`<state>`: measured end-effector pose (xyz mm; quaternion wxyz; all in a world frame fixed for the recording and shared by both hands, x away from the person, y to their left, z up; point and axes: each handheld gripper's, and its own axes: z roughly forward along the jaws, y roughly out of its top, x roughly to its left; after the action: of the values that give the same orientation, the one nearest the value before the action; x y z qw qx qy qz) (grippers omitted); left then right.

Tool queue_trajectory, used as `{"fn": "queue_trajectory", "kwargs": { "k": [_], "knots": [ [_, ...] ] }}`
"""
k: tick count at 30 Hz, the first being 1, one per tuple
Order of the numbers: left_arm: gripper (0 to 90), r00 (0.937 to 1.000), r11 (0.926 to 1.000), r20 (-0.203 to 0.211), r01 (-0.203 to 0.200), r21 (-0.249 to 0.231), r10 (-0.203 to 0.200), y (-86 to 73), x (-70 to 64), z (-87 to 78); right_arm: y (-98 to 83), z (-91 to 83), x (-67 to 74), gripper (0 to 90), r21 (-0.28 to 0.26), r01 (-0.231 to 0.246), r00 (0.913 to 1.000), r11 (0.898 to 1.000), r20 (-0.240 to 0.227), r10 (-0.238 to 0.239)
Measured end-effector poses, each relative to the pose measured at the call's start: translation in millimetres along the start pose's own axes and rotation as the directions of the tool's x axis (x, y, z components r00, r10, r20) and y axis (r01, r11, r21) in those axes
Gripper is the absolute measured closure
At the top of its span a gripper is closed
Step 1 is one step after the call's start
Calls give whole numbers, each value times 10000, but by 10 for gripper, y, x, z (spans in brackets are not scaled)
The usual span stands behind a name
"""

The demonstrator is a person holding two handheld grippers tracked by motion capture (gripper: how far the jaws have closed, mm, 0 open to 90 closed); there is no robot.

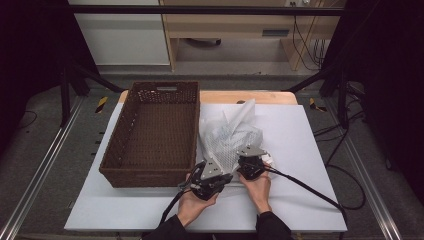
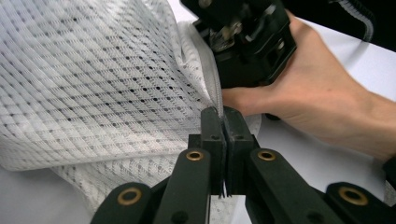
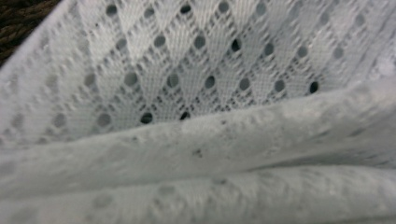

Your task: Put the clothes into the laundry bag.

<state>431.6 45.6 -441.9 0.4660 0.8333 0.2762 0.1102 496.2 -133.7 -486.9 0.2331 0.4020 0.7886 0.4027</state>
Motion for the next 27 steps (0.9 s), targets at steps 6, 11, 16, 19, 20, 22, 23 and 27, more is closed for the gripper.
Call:
{"fn": "queue_trajectory", "kwargs": {
  "k": [6, 11, 16, 19, 20, 22, 23, 27],
  "knots": [
    [881, 9999, 9997, -131, 18, 260, -14, -52, 35, 66, -63, -276, -28, 688, 111, 379, 9968, 9992, -707, -370],
    [860, 9998, 9988, -203, -35, 496, 45, -77, 32, 121, -173, -762, -175, 567, -51, 415, 9947, 9991, -943, -418],
    [760, 9996, 9969, -273, -47, 789, 68, -110, 21, 204, -319, -981, -436, 512, 112, 305, 9983, 9995, 502, -310],
    [670, 9995, 9977, -293, -68, 681, 88, -103, 7, 118, -425, -864, -605, 513, 528, -521, 9958, 9972, 775, 479],
    [639, 9994, 9983, -328, -70, 583, 90, -105, -2, 64, -461, -818, -640, 522, 807, -563, 9950, 9952, 866, 493],
    [593, 9989, 9993, -455, -67, 381, 84, -134, -19, -66, -535, -747, -695, 576, 1183, -669, 9944, 9907, 892, 565],
    [584, 9988, 9994, -494, -56, 337, 73, -164, -23, -132, -549, -750, -718, 622, 1012, -934, 9935, 9905, 749, 860],
    [564, 9968, 9982, -797, 138, 586, -91, -345, -4, -302, -565, -794, -745, 848, 1070, -1201, 9907, 9870, 772, 1122]
  ]
}}
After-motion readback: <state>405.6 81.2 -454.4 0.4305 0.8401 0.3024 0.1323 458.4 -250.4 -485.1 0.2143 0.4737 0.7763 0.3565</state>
